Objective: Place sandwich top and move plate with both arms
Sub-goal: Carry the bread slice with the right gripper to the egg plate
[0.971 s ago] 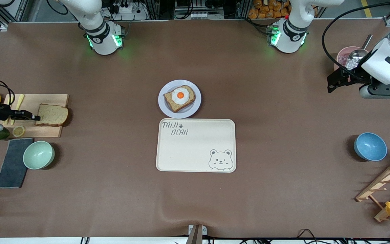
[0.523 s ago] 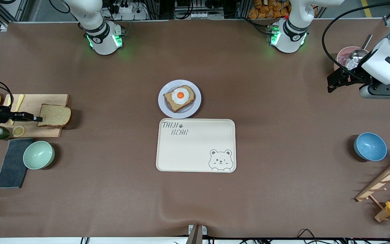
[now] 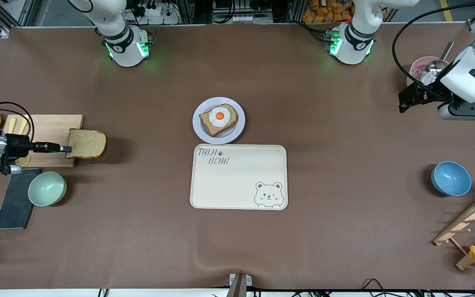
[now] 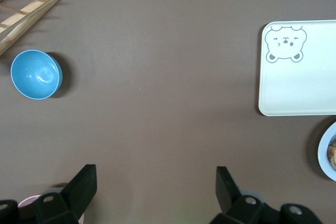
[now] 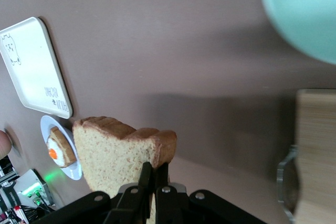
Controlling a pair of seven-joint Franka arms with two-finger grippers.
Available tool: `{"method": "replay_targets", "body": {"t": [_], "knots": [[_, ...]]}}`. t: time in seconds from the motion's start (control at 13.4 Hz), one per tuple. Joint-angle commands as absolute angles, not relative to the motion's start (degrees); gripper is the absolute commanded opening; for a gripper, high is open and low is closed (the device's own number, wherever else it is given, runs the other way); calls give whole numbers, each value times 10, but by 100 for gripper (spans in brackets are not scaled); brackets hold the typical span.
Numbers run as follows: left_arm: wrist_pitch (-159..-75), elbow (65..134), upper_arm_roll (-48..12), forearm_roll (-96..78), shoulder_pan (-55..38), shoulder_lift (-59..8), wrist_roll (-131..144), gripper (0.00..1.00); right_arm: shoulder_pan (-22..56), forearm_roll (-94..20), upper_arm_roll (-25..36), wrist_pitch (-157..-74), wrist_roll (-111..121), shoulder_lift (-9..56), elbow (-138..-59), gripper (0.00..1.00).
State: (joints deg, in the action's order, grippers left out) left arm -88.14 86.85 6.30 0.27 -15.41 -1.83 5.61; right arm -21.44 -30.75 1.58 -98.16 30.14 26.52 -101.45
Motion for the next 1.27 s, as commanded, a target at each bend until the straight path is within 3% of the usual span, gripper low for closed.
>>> {"method": "replay_targets", "body": {"t": [0.0, 0.75, 1.19], "knots": [[-876, 862, 63, -4, -151, -18, 62, 100, -162, -337, 22, -987, 254, 225, -1047, 0], [-876, 863, 65, -4, -151, -18, 60, 100, -101, -352, 22, -1005, 196, 193, -1063, 0], [-877, 862, 67, -4, -149, -18, 54, 100, -41, -388, 22, -1060, 162, 181, -1099, 0]]}}
